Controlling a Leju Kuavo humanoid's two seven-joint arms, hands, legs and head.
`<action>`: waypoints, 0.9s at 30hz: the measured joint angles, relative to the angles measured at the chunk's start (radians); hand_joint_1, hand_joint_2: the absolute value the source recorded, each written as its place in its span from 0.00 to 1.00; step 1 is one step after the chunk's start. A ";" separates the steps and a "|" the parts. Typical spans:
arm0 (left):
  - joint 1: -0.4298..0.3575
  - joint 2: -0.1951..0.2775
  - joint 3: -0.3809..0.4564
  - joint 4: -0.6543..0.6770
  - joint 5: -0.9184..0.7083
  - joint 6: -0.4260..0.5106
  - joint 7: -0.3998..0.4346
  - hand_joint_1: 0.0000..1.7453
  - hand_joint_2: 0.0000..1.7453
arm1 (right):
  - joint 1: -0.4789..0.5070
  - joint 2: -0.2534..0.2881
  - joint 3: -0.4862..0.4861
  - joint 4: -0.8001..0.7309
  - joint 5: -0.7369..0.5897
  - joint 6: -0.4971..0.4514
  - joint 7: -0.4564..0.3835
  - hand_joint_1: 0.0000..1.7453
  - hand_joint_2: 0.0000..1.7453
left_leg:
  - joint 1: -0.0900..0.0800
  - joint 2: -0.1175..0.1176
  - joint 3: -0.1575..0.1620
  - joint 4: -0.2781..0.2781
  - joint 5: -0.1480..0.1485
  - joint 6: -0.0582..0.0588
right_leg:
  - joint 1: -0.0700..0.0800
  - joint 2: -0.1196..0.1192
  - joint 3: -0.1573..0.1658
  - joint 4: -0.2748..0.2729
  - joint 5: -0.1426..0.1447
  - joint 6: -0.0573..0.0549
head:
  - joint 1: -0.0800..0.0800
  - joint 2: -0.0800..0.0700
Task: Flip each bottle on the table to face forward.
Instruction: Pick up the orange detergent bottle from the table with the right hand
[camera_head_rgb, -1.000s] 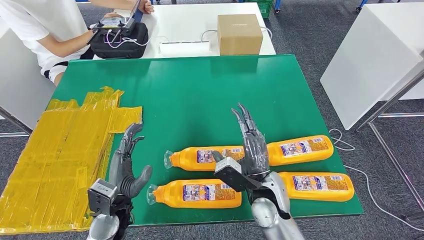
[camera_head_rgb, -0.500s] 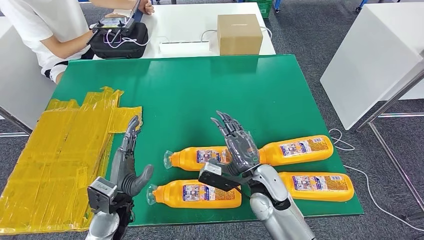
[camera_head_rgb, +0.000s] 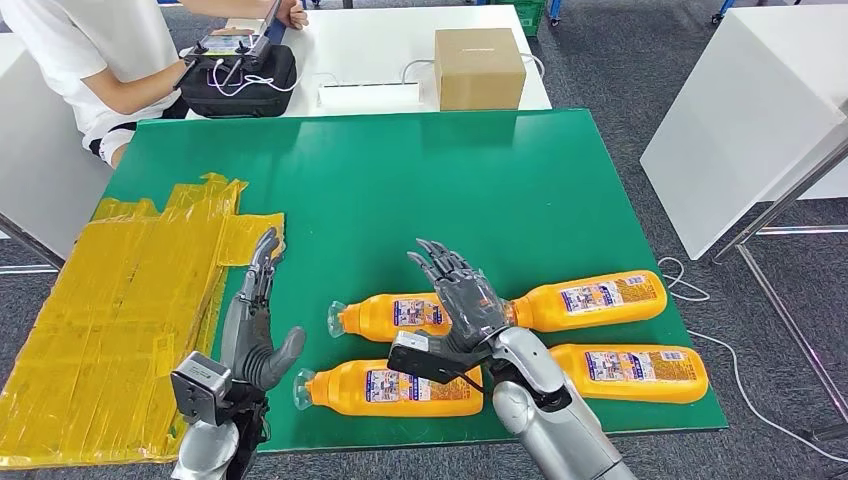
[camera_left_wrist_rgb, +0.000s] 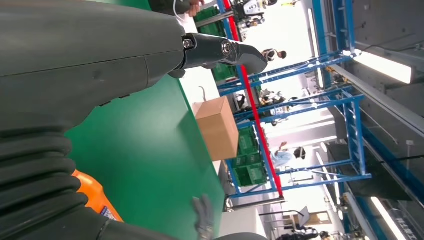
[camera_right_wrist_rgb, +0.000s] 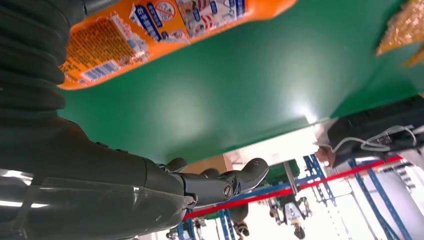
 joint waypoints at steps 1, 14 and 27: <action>-0.002 0.000 0.000 0.000 0.003 -0.002 -0.001 0.00 1.00 | -0.008 0.000 0.004 0.016 0.001 0.003 0.007 0.00 1.00 | 0.000 0.000 0.000 0.000 0.000 0.000 | 0.000 0.000 0.000 0.000 0.000 0.000 | 0.000 0.000; -0.027 -0.004 0.000 0.017 0.015 -0.021 -0.003 0.00 1.00 | -0.157 0.017 0.007 0.286 0.034 -0.005 0.088 0.00 1.00 | 0.000 0.000 0.000 0.000 0.000 0.000 | 0.000 0.000 0.000 0.000 0.000 0.000 | 0.000 0.000; -0.044 -0.010 -0.004 0.037 0.019 -0.023 -0.003 0.00 1.00 | -0.238 0.028 0.009 0.450 0.045 0.013 0.087 0.00 1.00 | 0.000 0.000 0.000 0.001 0.000 0.000 | 0.000 0.000 0.000 0.000 0.000 0.000 | 0.000 0.000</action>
